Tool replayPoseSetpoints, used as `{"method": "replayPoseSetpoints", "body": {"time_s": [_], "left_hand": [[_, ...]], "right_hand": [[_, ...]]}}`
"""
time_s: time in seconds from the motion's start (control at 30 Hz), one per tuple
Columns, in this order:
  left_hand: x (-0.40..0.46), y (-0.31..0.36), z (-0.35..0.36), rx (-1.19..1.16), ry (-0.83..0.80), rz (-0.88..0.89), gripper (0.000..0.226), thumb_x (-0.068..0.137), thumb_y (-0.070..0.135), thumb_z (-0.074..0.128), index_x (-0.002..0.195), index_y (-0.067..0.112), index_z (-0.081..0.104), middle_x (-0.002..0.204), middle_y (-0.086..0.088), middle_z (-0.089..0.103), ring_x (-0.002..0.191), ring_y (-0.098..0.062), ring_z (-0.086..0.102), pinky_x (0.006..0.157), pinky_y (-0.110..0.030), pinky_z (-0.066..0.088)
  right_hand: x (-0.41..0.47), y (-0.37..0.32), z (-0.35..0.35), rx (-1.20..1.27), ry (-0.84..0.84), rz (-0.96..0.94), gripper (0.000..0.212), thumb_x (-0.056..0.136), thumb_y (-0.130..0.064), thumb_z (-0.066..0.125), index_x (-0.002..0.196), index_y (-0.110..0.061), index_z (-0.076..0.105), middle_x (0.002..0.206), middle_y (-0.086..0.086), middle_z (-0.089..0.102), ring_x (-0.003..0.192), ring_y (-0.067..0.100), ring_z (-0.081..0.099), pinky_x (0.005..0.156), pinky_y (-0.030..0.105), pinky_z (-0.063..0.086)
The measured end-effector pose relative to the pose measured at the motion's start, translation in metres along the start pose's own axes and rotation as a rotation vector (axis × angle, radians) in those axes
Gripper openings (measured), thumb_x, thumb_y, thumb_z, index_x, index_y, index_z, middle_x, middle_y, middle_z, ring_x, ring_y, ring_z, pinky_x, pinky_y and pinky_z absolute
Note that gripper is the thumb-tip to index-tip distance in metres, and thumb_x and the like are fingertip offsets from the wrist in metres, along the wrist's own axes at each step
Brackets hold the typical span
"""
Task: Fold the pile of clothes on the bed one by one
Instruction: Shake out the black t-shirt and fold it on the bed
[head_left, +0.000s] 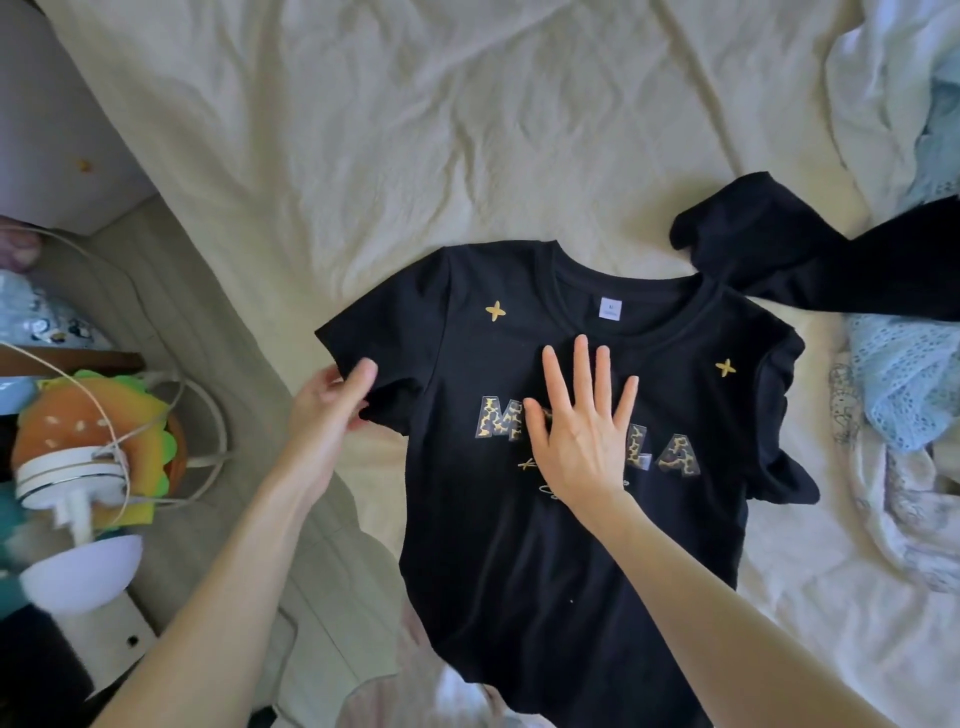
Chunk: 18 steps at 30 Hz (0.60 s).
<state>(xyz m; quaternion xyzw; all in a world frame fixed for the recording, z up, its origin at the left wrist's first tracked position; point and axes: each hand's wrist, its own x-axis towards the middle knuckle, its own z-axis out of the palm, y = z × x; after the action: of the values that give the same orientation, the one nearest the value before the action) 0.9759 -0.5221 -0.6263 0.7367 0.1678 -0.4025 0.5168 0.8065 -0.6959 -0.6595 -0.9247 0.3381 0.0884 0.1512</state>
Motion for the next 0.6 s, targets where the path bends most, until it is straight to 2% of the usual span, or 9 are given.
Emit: {"method": "replayPoseSetpoints", "body": {"time_s": [0.1, 0.2, 0.27, 0.33, 0.4, 0.43, 0.5, 0.6], "left_hand": [[-0.011, -0.013, 0.008, 0.040, 0.108, 0.094, 0.013, 0.088, 0.030, 0.064, 0.094, 0.018, 0.066, 0.096, 0.003, 0.070, 0.089, -0.012, 0.066, 0.078, -0.026, 0.050], [-0.012, -0.010, 0.010, 0.157, 0.302, 0.222, 0.020, 0.089, 0.029, 0.062, 0.082, 0.011, 0.056, 0.075, 0.001, 0.056, 0.071, -0.015, 0.053, 0.064, -0.021, 0.047], [-0.011, -0.006, 0.012, 0.245, 0.386, 0.225, 0.023, 0.092, 0.029, 0.058, 0.096, 0.007, 0.054, 0.077, 0.000, 0.051, 0.076, -0.022, 0.054, 0.065, -0.029, 0.053], [-0.015, -0.003, 0.015, 0.332, 0.485, 0.210, 0.030, 0.096, 0.026, 0.052, 0.116, 0.004, 0.049, 0.085, -0.002, 0.050, 0.089, -0.030, 0.057, 0.077, -0.040, 0.051], [-0.022, 0.002, 0.021, 0.488, 0.570, 0.323, 0.031, 0.097, 0.016, 0.048, 0.123, 0.000, 0.045, 0.098, -0.010, 0.052, 0.096, -0.033, 0.055, 0.079, -0.036, 0.043], [-0.029, 0.003, 0.026, 0.599, 0.571, 0.428, 0.030, 0.095, 0.011, 0.048, 0.123, -0.001, 0.047, 0.104, -0.016, 0.052, 0.098, -0.033, 0.053, 0.078, -0.034, 0.040], [-0.044, 0.001, 0.046, 0.840, 0.467, 0.643, 0.031, 0.090, 0.003, 0.051, 0.120, -0.004, 0.051, 0.112, -0.022, 0.054, 0.102, -0.036, 0.051, 0.081, -0.036, 0.039], [-0.064, -0.017, 0.088, 1.100, 0.134, 0.840, 0.038, 0.088, 0.006, 0.058, 0.126, 0.002, 0.055, 0.130, -0.022, 0.051, 0.119, -0.040, 0.048, 0.098, -0.048, 0.040]], "right_hand": [[-0.007, -0.004, -0.002, 0.013, -0.021, -0.008, 0.058, 0.095, -0.039, 0.047, 0.147, -0.018, 0.033, 0.154, 0.014, 0.026, 0.143, 0.036, 0.021, 0.111, 0.062, 0.014], [-0.017, -0.005, -0.005, 0.036, -0.051, -0.043, 0.056, 0.095, -0.037, 0.047, 0.146, -0.017, 0.035, 0.154, 0.014, 0.028, 0.143, 0.035, 0.022, 0.111, 0.061, 0.016], [-0.022, -0.002, -0.010, 0.083, -0.052, -0.055, 0.053, 0.095, -0.032, 0.051, 0.144, -0.015, 0.039, 0.152, 0.014, 0.031, 0.142, 0.034, 0.023, 0.112, 0.061, 0.017], [-0.027, 0.005, -0.019, 0.128, -0.022, -0.037, 0.048, 0.095, -0.026, 0.054, 0.140, -0.013, 0.045, 0.150, 0.013, 0.036, 0.142, 0.032, 0.027, 0.112, 0.060, 0.016], [-0.034, 0.019, -0.031, 0.173, 0.053, 0.028, 0.040, 0.094, -0.019, 0.055, 0.133, -0.010, 0.053, 0.145, 0.012, 0.043, 0.139, 0.029, 0.032, 0.112, 0.060, 0.017], [-0.038, 0.029, -0.037, 0.193, 0.097, 0.080, 0.036, 0.094, -0.015, 0.055, 0.130, -0.009, 0.056, 0.143, 0.011, 0.046, 0.138, 0.029, 0.035, 0.112, 0.059, 0.017], [-0.047, 0.054, -0.051, 0.212, 0.195, 0.210, 0.031, 0.094, -0.011, 0.053, 0.124, -0.007, 0.059, 0.138, 0.010, 0.051, 0.134, 0.029, 0.041, 0.112, 0.057, 0.020], [-0.057, 0.096, -0.069, 0.206, 0.283, 0.473, 0.033, 0.094, -0.013, 0.054, 0.126, -0.004, 0.056, 0.135, 0.014, 0.052, 0.126, 0.035, 0.045, 0.107, 0.052, 0.028]]}}
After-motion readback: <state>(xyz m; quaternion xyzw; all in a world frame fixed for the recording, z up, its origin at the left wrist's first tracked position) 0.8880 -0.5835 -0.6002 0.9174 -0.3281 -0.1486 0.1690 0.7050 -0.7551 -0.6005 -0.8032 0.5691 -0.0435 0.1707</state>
